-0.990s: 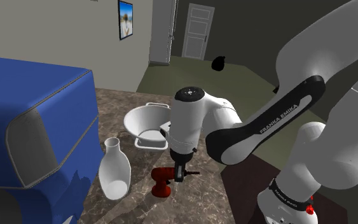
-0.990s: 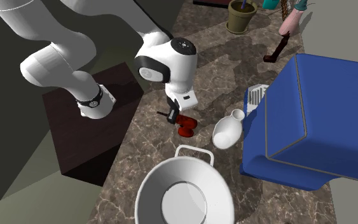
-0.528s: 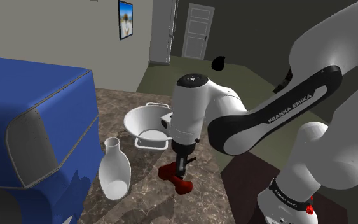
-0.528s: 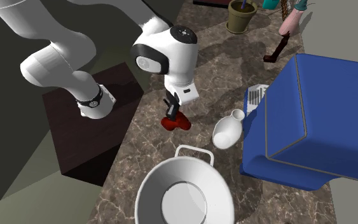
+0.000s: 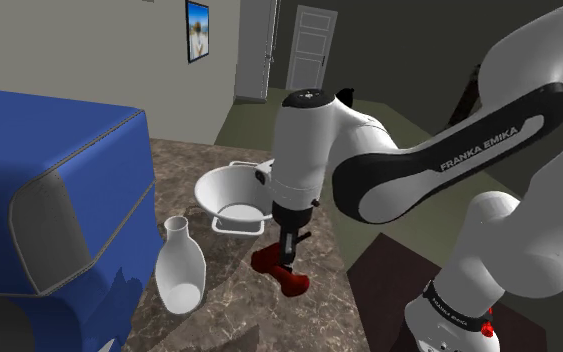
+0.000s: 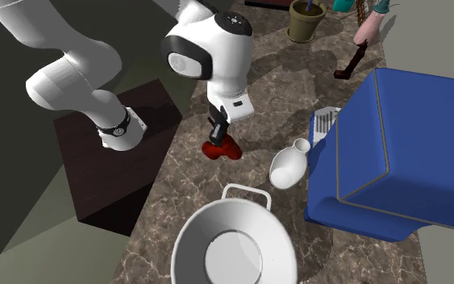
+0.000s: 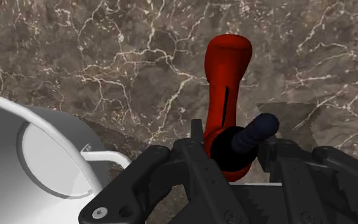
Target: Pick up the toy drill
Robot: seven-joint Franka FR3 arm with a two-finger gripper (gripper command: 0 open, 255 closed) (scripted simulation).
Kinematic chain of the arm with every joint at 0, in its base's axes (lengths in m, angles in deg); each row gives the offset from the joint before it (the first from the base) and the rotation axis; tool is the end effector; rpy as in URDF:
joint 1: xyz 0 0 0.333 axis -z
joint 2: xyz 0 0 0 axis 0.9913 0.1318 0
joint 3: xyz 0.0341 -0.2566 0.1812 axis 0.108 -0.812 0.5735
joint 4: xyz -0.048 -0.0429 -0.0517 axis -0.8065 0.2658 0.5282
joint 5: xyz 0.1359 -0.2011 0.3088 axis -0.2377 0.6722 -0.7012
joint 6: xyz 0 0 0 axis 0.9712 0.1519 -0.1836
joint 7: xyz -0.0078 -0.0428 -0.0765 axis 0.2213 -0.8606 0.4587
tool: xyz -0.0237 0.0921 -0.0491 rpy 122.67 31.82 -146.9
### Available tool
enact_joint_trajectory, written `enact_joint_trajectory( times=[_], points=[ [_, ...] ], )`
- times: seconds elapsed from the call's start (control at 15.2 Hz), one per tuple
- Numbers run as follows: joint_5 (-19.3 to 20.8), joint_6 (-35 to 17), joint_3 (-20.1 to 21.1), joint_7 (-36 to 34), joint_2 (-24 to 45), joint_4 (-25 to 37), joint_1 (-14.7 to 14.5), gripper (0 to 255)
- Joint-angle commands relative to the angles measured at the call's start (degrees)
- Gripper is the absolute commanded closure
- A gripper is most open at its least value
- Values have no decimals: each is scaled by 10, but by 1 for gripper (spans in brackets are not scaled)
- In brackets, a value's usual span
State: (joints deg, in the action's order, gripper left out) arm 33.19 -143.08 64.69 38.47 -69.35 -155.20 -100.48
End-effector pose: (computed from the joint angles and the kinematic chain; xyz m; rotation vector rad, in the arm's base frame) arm 0.3256 0.2970 0.3700 2.8479 1.0005 -0.0240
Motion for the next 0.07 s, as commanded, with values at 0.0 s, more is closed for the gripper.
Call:
enact_joint_trajectory(
  times=[0.0],
  points=[
    [-1, 5, -1, 1, -2, 3, 0, 255]
  ],
)
